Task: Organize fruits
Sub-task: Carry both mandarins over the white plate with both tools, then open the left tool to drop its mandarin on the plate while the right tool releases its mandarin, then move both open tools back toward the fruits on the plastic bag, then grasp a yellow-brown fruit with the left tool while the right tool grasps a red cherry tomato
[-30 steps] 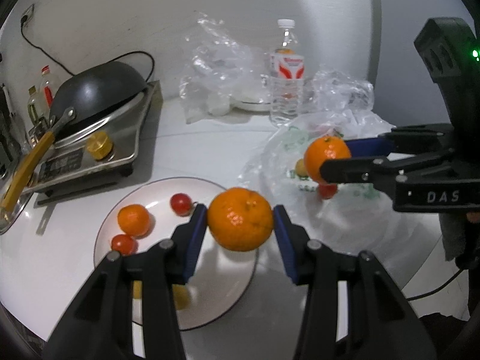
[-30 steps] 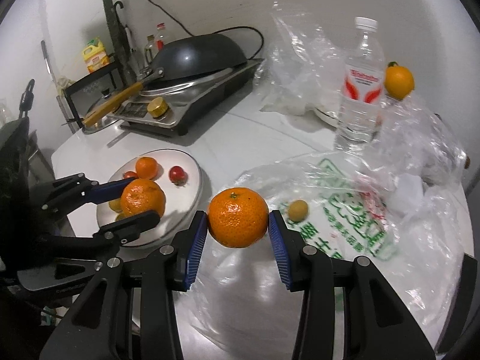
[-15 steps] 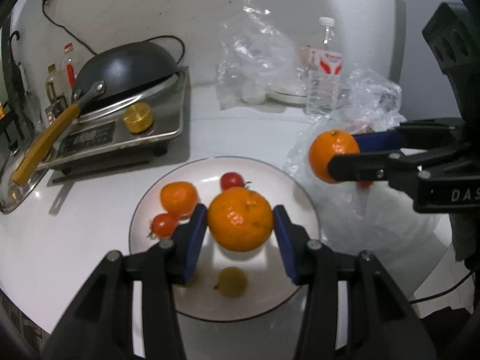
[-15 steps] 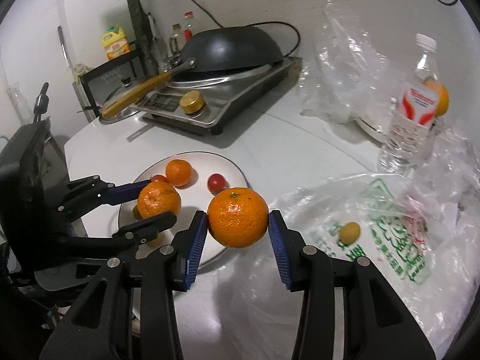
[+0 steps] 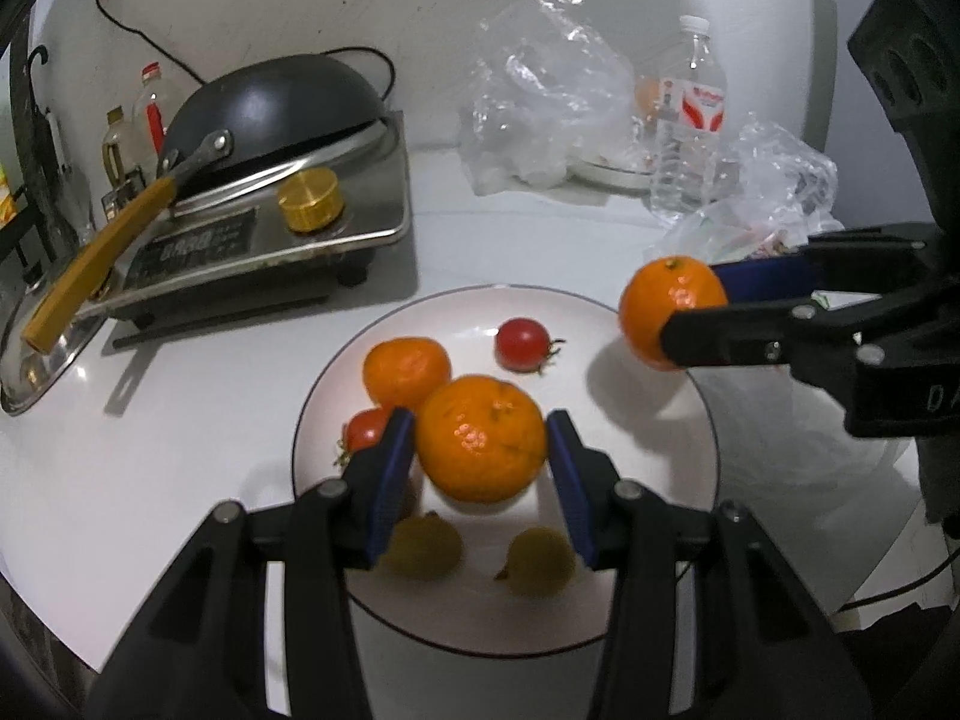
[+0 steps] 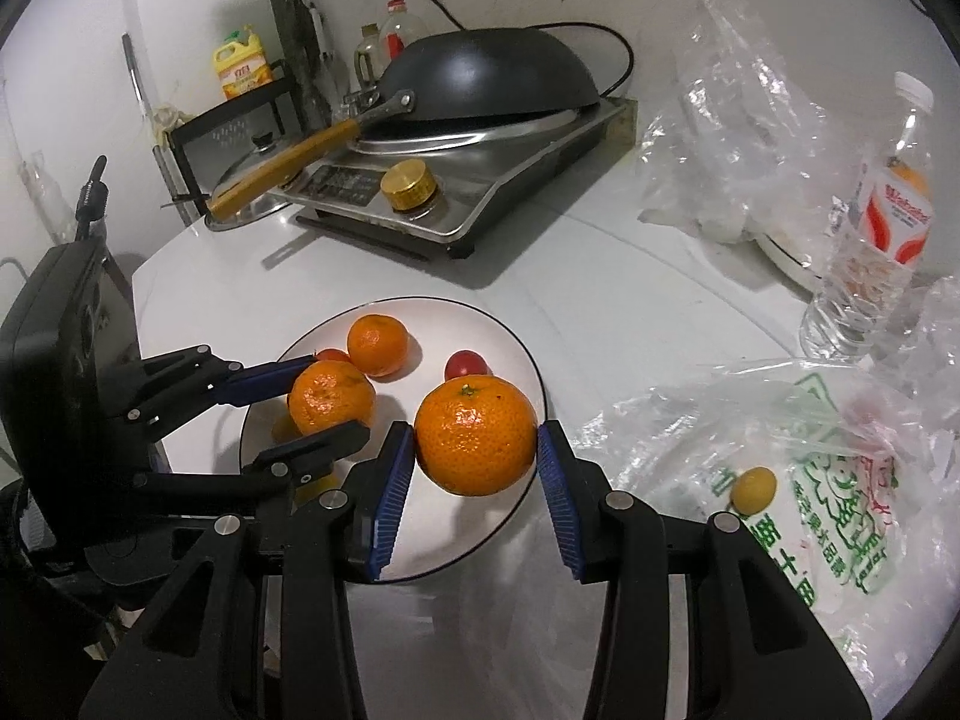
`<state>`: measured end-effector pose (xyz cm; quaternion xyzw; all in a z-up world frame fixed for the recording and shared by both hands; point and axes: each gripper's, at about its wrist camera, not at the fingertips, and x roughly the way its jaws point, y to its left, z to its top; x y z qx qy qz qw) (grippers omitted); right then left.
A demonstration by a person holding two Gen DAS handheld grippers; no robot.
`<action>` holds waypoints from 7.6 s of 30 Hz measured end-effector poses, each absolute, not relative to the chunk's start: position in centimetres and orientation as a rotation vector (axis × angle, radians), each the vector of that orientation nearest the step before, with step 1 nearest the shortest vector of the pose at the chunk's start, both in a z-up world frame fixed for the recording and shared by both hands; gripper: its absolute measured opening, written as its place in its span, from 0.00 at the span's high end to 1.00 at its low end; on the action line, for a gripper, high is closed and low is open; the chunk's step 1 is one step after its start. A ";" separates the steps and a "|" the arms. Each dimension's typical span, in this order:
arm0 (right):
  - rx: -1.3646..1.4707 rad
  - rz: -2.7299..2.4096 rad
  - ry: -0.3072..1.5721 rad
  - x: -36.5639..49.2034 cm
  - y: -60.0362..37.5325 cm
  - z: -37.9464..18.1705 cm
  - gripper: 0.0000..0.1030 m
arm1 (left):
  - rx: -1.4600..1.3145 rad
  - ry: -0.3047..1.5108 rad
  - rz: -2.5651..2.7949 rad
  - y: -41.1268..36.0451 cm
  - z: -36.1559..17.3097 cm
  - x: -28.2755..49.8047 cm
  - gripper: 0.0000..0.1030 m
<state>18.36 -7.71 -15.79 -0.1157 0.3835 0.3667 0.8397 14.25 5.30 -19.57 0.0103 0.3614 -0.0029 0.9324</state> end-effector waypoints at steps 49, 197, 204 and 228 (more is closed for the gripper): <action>-0.254 0.799 0.898 19.8 -3.4 -18.0 0.54 | -0.040 0.748 -0.053 6.9 -19.2 12.9 0.54; -0.008 0.613 0.799 25.7 -29.1 -19.1 0.70 | 0.251 0.886 -0.204 -15.3 -21.3 27.9 0.55; -0.004 0.609 0.800 25.7 -29.1 -19.2 0.70 | 0.250 0.898 -0.222 -15.1 -22.4 28.8 0.69; -0.040 0.587 0.769 23.8 -28.7 -17.7 0.70 | 0.230 0.830 -0.282 -16.0 -19.2 24.8 0.76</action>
